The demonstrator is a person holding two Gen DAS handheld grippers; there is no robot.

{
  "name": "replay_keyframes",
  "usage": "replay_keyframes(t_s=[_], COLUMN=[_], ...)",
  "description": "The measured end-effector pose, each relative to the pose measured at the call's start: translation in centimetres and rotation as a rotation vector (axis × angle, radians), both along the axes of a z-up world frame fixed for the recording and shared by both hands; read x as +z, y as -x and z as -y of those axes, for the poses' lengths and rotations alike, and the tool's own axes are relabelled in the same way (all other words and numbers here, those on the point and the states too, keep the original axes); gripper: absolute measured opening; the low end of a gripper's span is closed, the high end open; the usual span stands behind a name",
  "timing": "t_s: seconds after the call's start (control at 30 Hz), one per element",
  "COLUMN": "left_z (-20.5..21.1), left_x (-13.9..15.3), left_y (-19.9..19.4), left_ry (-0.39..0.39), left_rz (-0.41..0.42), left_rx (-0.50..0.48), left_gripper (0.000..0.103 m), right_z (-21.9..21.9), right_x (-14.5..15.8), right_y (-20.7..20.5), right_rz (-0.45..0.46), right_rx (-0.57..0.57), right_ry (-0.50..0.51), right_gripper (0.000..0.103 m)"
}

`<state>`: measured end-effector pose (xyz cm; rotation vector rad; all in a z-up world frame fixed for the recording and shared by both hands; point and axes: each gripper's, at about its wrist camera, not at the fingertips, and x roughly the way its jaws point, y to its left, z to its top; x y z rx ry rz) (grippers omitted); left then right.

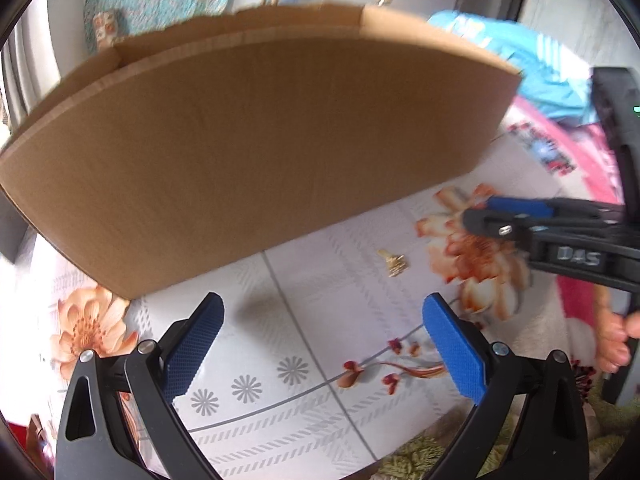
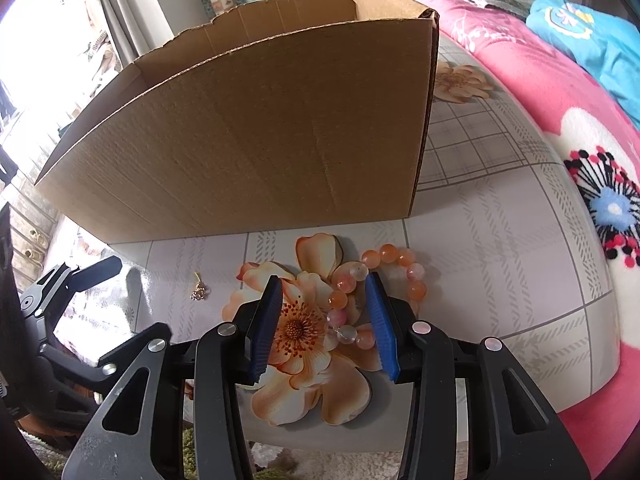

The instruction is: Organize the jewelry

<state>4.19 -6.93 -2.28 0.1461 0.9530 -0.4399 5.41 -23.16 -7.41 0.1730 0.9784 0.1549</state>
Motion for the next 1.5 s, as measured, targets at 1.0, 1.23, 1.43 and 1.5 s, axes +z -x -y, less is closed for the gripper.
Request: replay_keyframes(t_s=[1.0, 1.23, 1.43, 1.5], left_z=[5.3, 5.9, 5.4, 5.0], left_x=[0.3, 0.1, 2.0, 2.7], left_y=[-11.1, -12.5, -11.9, -11.4], left_ry=[-0.044, -0.048, 0.01, 0.028], left_rz=[0.009, 0.031, 0.056, 0.067], left_rx=[-0.233, -0.24, -0.24, -0.236], left_gripper=[0.009, 0.001, 0.001, 0.001], right_z=[1.5, 1.9, 1.9, 1.6], right_x=[-0.4, -0.5, -0.5, -0.4], right_y=[0.1, 0.3, 0.4, 0.4], right_rz=[0.023, 0.028, 0.028, 0.029], right_rx=[-0.004, 0.0, 0.005, 0.006], right_ry=[-0.092, -0.098, -0.089, -0.066], right_gripper=[0.04, 0.04, 0.04, 0.036])
